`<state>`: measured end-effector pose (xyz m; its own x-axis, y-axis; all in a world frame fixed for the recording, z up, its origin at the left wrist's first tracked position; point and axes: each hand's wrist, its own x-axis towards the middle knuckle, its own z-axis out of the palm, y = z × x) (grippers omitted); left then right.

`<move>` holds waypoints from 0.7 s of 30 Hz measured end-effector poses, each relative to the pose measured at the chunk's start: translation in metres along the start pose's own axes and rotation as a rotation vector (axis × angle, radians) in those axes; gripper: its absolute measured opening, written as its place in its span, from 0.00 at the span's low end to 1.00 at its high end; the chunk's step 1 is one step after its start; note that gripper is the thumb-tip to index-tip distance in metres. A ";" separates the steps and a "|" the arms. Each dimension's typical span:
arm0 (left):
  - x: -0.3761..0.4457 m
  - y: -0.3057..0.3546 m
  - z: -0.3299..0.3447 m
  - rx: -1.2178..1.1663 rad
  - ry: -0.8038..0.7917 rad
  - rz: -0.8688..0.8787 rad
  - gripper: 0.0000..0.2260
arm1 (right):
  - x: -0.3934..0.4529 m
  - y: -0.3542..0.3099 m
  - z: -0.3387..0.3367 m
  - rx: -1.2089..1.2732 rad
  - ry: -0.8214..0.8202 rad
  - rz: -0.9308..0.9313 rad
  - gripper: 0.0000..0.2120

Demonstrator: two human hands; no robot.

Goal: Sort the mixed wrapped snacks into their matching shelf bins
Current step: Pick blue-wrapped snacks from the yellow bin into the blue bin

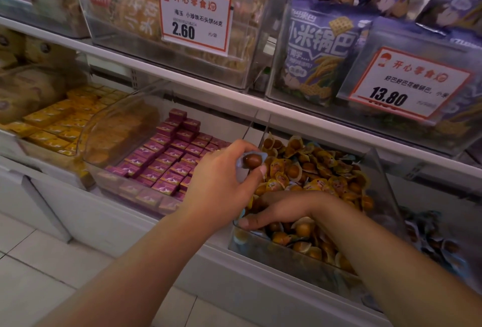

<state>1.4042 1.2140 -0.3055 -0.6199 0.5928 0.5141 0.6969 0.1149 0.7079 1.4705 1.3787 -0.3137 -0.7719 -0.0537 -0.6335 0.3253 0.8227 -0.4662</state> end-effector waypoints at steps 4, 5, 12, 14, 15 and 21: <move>-0.001 0.000 -0.001 -0.017 -0.014 -0.009 0.08 | 0.011 0.002 0.004 0.021 0.053 0.047 0.20; -0.001 0.000 -0.002 -0.023 -0.013 -0.012 0.08 | 0.011 0.002 0.004 0.034 0.074 0.059 0.21; 0.001 0.000 -0.003 -0.020 0.002 -0.015 0.09 | 0.003 0.011 -0.003 0.216 0.112 0.030 0.23; 0.000 0.000 -0.003 -0.023 0.000 -0.018 0.09 | 0.003 0.011 -0.004 0.235 0.071 0.024 0.27; 0.000 0.000 -0.003 -0.025 0.000 -0.021 0.09 | 0.003 0.011 -0.004 0.230 0.040 0.023 0.27; 0.000 0.000 -0.003 -0.023 -0.009 -0.021 0.08 | 0.008 0.008 -0.004 0.103 0.076 0.040 0.20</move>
<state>1.4037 1.2115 -0.3041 -0.6311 0.5977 0.4944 0.6750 0.1091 0.7297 1.4651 1.3872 -0.3201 -0.7949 0.0242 -0.6063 0.4082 0.7605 -0.5049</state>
